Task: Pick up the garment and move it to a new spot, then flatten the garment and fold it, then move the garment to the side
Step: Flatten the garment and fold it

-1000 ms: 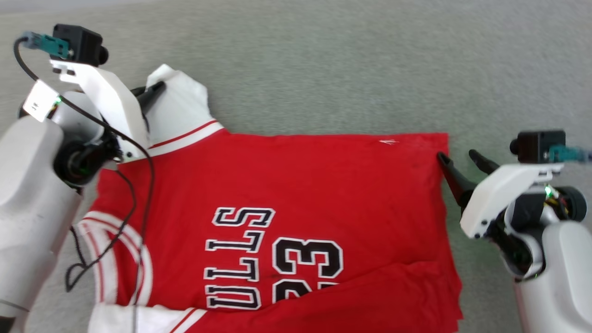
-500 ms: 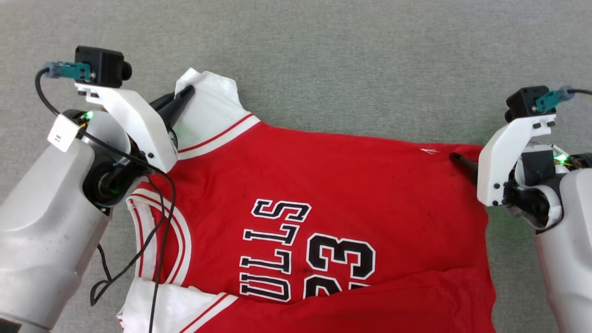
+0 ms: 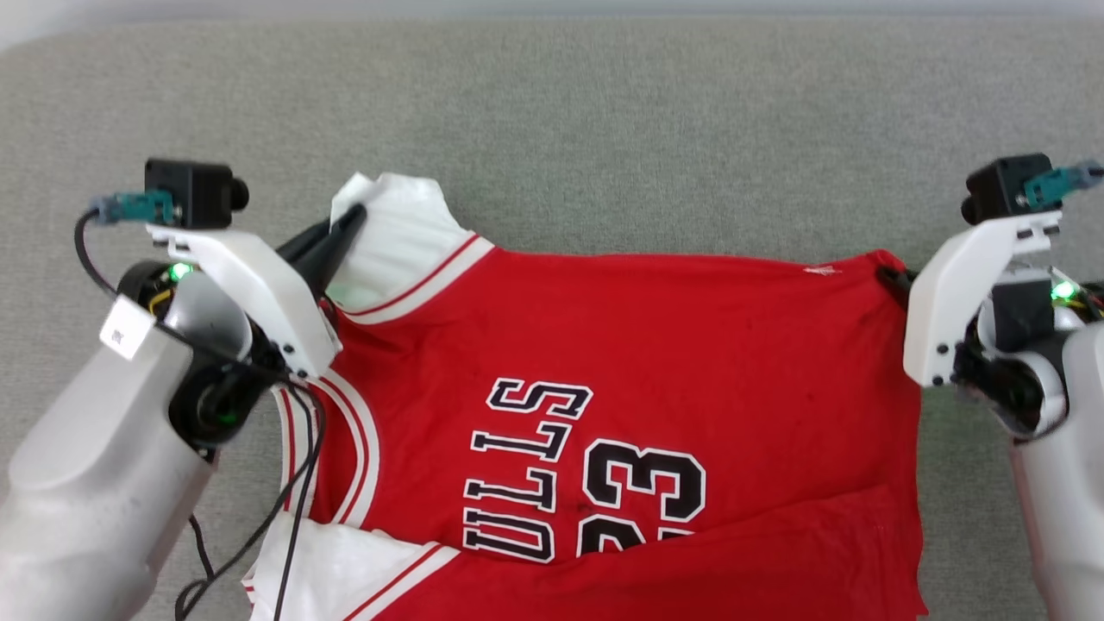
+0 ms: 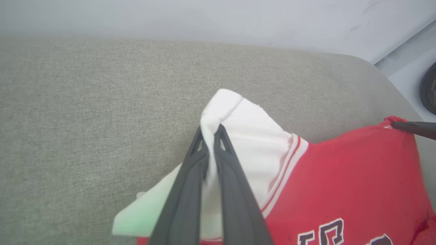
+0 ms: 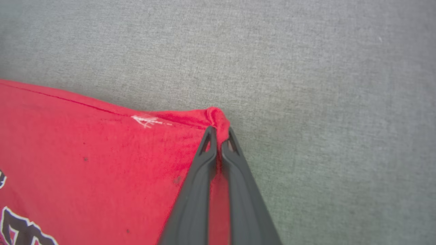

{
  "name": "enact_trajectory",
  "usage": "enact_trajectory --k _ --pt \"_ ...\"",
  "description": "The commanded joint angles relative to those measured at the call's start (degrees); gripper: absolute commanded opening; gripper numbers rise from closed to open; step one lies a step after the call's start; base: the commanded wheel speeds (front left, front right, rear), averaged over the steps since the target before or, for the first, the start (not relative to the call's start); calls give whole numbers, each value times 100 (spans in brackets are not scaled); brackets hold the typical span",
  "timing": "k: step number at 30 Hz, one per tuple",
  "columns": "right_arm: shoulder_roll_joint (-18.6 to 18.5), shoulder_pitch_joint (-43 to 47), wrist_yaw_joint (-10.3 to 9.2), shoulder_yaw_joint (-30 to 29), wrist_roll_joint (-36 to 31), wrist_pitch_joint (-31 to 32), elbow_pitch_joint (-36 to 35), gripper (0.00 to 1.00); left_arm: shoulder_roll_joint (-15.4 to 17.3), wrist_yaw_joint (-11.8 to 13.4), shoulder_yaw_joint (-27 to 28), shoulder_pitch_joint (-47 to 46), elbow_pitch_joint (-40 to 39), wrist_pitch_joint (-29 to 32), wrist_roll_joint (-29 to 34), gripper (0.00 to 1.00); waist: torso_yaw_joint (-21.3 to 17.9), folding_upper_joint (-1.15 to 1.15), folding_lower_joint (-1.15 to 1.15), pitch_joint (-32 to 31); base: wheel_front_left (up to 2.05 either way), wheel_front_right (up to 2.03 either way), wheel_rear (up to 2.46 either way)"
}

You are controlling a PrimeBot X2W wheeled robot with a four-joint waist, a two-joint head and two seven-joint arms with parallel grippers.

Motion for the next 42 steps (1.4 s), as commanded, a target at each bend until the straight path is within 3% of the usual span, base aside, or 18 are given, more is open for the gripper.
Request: enact_trajectory --k 1,5,11,20,23,24,25,26,27,34,42 --pt "-11 329 -4 -92 -42 -74 -273 0 63 60 20 255 -146 -143 8 0 61 0 -1 -195 0 0 0" --pt "44 973 -5 -263 -53 19 -829 0 202 157 -77 735 -527 -132 -7 0 159 0 -1 -445 0 0 0" --pt "235 2086 -5 -455 -35 73 -1499 0 456 523 -246 1579 -1157 89 -130 0 262 0 -1 -786 0 0 0" --pt "610 3336 -4 -694 109 -183 -1521 0 547 1058 -408 3114 -1775 254 -773 0 274 0 -1 -1134 0 0 0" --pt "687 3594 -5 -765 120 -306 -1383 0 480 1090 -413 3390 -1700 139 -875 0 263 0 -1 -1218 0 0 0" --pt "722 3664 -5 -781 143 -368 -1345 0 443 1092 -415 3449 -1669 90 -882 11 267 0 -1 -1245 0 0 0" --pt "748 3727 -5 -796 146 -458 -1322 31 399 1089 -391 3476 -1643 20 -894 42 267 0 -1 -1264 0 0 0" --pt "770 3798 -5 -794 136 -536 -1287 100 366 1069 -402 3511 -1607 -13 -910 85 267 0 -1 -1287 0 0 0" --pt "795 3865 -5 -795 130 -631 -1267 100 348 1044 -423 3538 -1574 -41 -906 100 266 0 -1 -1308 0 0 0" --pt "966 4080 -5 -795 341 -1633 -1497 100 274 933 -353 3401 -1588 -492 -629 100 259 0 -1 -1501 0 0 0" --pt "985 4088 -4 -903 177 -1711 -1949 100 242 1138 -57 3229 -1826 -1629 11 100 227 0 -1 -1760 0 0 0"
